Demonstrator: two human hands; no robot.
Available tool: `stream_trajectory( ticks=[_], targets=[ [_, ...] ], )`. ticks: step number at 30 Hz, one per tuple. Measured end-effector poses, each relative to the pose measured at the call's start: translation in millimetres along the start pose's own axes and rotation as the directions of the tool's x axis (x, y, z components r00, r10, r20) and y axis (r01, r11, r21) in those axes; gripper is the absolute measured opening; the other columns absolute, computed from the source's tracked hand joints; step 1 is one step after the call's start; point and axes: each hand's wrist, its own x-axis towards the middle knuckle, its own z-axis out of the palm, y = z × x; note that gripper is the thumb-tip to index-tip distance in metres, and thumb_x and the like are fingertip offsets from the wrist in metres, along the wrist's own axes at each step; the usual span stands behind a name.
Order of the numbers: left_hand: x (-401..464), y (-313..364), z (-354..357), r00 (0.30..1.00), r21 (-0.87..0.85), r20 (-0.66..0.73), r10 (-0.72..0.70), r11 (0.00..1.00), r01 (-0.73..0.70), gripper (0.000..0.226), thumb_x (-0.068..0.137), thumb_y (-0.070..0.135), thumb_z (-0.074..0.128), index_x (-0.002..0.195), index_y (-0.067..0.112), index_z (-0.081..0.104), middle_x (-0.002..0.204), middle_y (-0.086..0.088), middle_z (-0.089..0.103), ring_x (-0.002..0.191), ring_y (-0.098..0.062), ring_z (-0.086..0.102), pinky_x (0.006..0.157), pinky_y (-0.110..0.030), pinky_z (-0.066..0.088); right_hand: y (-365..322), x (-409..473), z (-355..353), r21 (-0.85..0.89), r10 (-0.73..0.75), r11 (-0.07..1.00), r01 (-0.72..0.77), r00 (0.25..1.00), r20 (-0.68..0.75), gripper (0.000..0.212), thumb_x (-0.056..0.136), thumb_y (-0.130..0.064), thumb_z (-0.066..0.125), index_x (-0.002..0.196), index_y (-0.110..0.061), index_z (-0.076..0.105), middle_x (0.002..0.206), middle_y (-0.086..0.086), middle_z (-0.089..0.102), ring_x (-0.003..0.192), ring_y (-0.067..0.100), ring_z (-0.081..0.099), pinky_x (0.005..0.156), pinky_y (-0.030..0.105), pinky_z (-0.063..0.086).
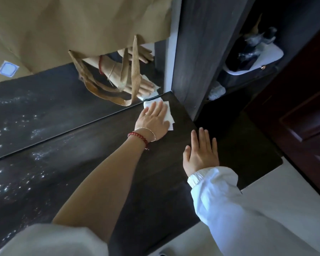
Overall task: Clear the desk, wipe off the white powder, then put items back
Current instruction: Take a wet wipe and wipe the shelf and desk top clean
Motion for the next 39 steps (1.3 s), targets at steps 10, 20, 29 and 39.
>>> stream_trajectory(
  ticks=[10, 20, 29, 39],
  targets=[
    [-115, 25, 38, 0.916, 0.11, 0.004, 0.401, 0.91, -0.399, 0.061, 0.085, 0.034, 0.018, 0.142, 0.016, 0.026, 0.151, -0.005, 0.027, 0.138, -0.023, 0.024, 0.111, -0.04, 0.023, -3, -5, -12, -0.017, -0.021, 1.0, 0.022, 0.996, 0.091, 0.049, 0.089, -0.009, 0.045, 0.137, -0.003, 0.034, 0.146, 0.019, 0.031, 0.137, 0.031, 0.026, 0.112, 0.044, 0.013],
    [-227, -87, 49, 0.996, 0.039, -0.046, -0.071, 0.997, 0.073, 0.059, 0.085, 0.035, 0.026, 0.132, 0.005, 0.044, 0.138, -0.014, 0.046, 0.126, -0.032, 0.043, 0.101, -0.048, 0.033, -85, -63, -11, -0.186, -0.102, 0.969, 0.162, 0.95, 0.296, 0.061, 0.095, -0.043, 0.022, 0.145, -0.016, 0.0, 0.155, 0.012, -0.003, 0.142, 0.027, -0.003, 0.114, 0.043, -0.002],
    [-358, -126, 72, 0.983, 0.04, -0.048, -0.175, 0.983, 0.177, 0.056, 0.087, 0.035, 0.027, 0.132, 0.008, 0.046, 0.137, -0.011, 0.048, 0.126, -0.028, 0.045, 0.099, -0.048, 0.041, -183, -134, 7, -0.128, -0.215, 0.957, 0.261, 0.931, 0.295, 0.06, 0.095, -0.039, 0.027, 0.145, -0.014, 0.004, 0.155, 0.013, 0.001, 0.142, 0.026, -0.002, 0.114, 0.043, -0.003],
    [-464, -201, 88, 0.774, -0.148, -0.013, -0.633, 0.767, 0.624, 0.069, 0.082, 0.038, 0.001, 0.145, 0.012, 0.007, 0.154, -0.01, 0.006, 0.142, -0.029, 0.001, 0.114, -0.04, 0.0, -237, -179, 19, -0.098, -0.182, 0.973, 0.209, 0.955, 0.235, 0.06, 0.094, -0.032, 0.036, 0.144, -0.006, 0.013, 0.153, 0.019, 0.009, 0.141, 0.029, 0.004, 0.114, 0.044, 0.0]
  ],
)
